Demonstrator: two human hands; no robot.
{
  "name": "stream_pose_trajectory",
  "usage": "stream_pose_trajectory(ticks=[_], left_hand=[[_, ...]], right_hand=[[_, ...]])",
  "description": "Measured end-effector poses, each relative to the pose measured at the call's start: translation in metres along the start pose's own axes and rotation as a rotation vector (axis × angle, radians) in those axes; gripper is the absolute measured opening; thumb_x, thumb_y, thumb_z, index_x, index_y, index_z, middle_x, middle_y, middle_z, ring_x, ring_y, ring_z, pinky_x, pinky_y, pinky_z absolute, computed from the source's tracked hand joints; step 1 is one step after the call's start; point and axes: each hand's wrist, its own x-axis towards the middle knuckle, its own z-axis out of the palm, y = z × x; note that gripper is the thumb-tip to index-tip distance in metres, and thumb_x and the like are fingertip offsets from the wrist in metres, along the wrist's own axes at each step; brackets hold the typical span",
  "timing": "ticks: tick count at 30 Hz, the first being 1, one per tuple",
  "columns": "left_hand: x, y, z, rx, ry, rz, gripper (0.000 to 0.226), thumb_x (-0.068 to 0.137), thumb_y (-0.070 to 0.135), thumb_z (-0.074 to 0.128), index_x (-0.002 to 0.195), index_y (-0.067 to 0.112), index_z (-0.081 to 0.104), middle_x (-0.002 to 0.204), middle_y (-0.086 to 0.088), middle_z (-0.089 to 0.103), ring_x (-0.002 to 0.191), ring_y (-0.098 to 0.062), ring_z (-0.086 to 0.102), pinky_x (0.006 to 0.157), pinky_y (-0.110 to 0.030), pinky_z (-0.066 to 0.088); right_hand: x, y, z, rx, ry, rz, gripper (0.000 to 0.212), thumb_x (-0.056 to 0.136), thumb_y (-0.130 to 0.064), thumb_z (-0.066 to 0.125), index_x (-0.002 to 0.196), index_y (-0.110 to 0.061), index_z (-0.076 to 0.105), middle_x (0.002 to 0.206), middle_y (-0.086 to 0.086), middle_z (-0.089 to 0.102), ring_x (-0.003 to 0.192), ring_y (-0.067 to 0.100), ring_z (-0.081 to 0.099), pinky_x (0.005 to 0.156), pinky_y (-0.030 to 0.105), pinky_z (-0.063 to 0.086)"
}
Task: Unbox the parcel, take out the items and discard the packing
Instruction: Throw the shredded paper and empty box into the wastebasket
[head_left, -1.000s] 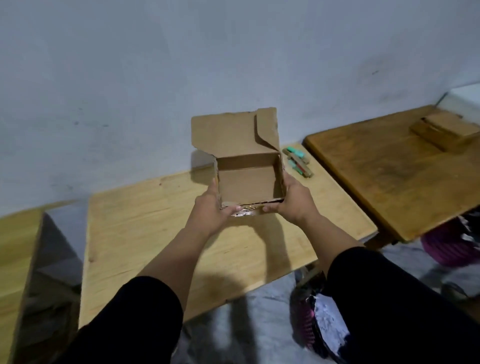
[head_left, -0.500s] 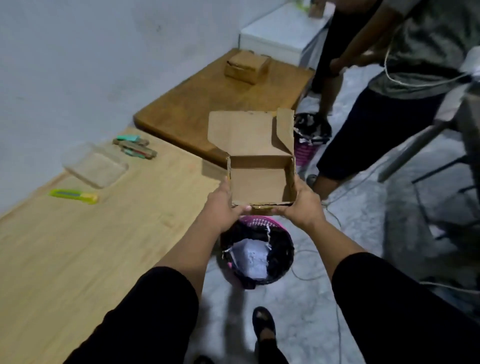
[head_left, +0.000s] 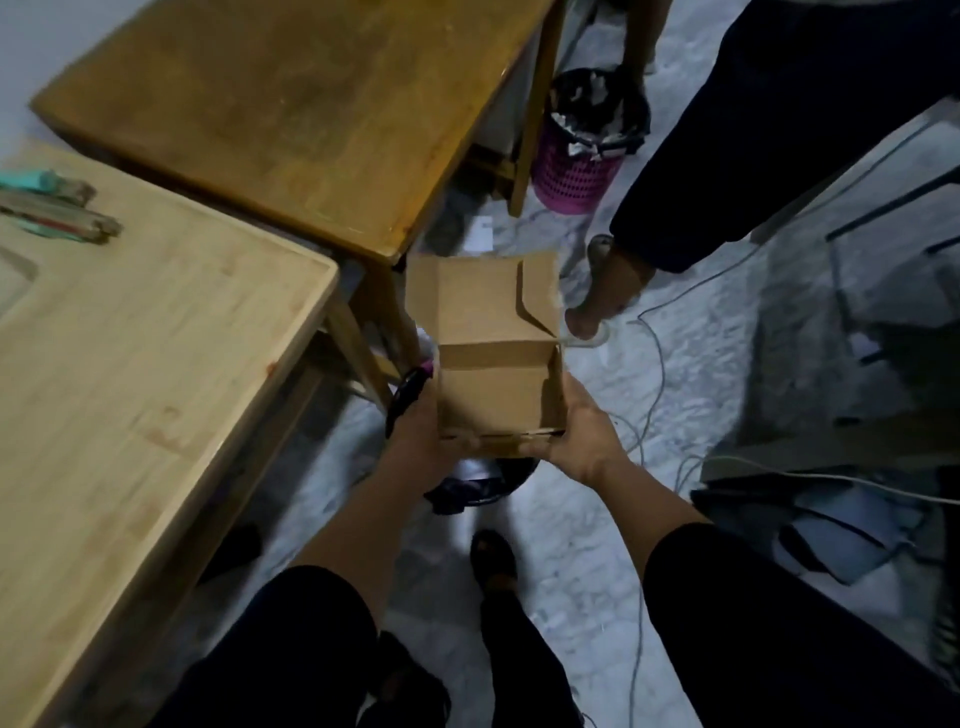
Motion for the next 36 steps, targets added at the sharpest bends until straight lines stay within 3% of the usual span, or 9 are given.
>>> stream_pose_trajectory(ticks=[2,5,10,16,18,23,26,30,36], left_hand=[[0.014,-0.006,0.011,0.080,-0.008,-0.051,0.089,0.081,0.037,0.063,0.148,0.018,0.008,0.150,-0.011,0.030,0.134,-0.030,0.034,0.106,-0.047,0.036],[0.026,-0.003,0.024,0.292,-0.021,-0.110,0.077,0.091,0.034,0.050,0.147,0.006,0.007,0.152,-0.015,0.019,0.138,-0.030,0.024,0.109,-0.043,0.033],[0.036,0.019,0.025,0.483,0.058,-0.081,0.051,0.095,0.027,0.042,0.138,0.003,0.030,0.137,-0.018,0.041,0.124,-0.031,0.044,0.100,-0.038,0.041],[0.044,0.068,-0.013,0.499,0.200,-0.060,0.031,0.091,0.015,0.046,0.120,0.003,0.048,0.119,-0.017,0.052,0.109,-0.035,0.052,0.087,-0.042,0.044],[0.047,0.081,-0.033,0.554,0.286,0.035,0.025,0.086,0.014,0.055,0.108,0.002,0.054,0.106,-0.018,0.054,0.096,-0.036,0.054,0.080,-0.041,0.048],[0.041,0.119,-0.102,0.724,0.380,0.069,0.041,0.096,0.033,0.037,0.124,0.003,0.042,0.120,-0.015,0.050,0.111,-0.029,0.046,0.092,-0.035,0.039],[0.029,0.144,-0.151,0.725,0.502,0.057,0.041,0.097,0.033,0.036,0.122,0.002,0.043,0.119,-0.016,0.050,0.111,-0.030,0.046,0.092,-0.036,0.040],[0.002,0.172,-0.207,0.719,0.624,0.026,0.041,0.097,0.033,0.036,0.124,0.002,0.042,0.121,-0.017,0.049,0.114,-0.030,0.046,0.093,-0.035,0.040],[-0.045,0.178,-0.280,0.631,0.815,-0.056,0.039,0.097,0.031,0.036,0.121,0.001,0.042,0.121,-0.018,0.048,0.112,-0.031,0.049,0.091,-0.037,0.042]], right_hand=[[0.016,0.005,0.005,-0.104,-0.098,-0.017,0.102,0.069,-0.031,0.078,0.146,-0.018,0.012,0.147,0.008,0.031,0.134,0.026,0.034,0.109,0.036,0.034],[0.036,0.009,0.006,-0.250,-0.179,-0.036,0.077,0.081,-0.031,0.064,0.143,-0.017,0.021,0.146,0.007,0.031,0.135,0.027,0.033,0.106,0.035,0.033],[0.056,-0.004,-0.006,-0.460,-0.202,-0.047,0.056,0.092,-0.025,0.048,0.141,-0.009,0.028,0.149,0.011,0.029,0.135,0.027,0.033,0.106,0.036,0.034],[0.065,-0.051,-0.043,-0.604,-0.160,-0.176,0.056,0.095,-0.029,0.043,0.142,-0.005,0.025,0.150,0.014,0.027,0.136,0.029,0.031,0.107,0.037,0.032],[0.066,-0.075,-0.058,-0.672,-0.149,-0.217,0.057,0.095,-0.032,0.042,0.142,-0.004,0.023,0.150,0.015,0.026,0.138,0.028,0.028,0.111,0.038,0.028],[0.057,-0.150,-0.102,-0.801,-0.064,-0.354,0.057,0.097,-0.034,0.037,0.142,-0.001,0.023,0.149,0.017,0.026,0.138,0.029,0.026,0.111,0.036,0.027],[0.044,-0.201,-0.128,-0.826,0.013,-0.439,0.056,0.098,-0.035,0.036,0.141,-0.002,0.024,0.150,0.015,0.026,0.141,0.027,0.020,0.111,0.038,0.026],[0.030,-0.260,-0.151,-0.810,0.094,-0.513,0.055,0.097,-0.038,0.037,0.142,-0.006,0.025,0.153,0.013,0.019,0.139,0.030,0.026,0.105,0.042,0.034],[0.011,-0.341,-0.149,-0.815,0.220,-0.689,0.059,0.096,-0.039,0.037,0.143,-0.007,0.023,0.155,0.013,0.018,0.143,0.027,0.020,0.110,0.042,0.032]])
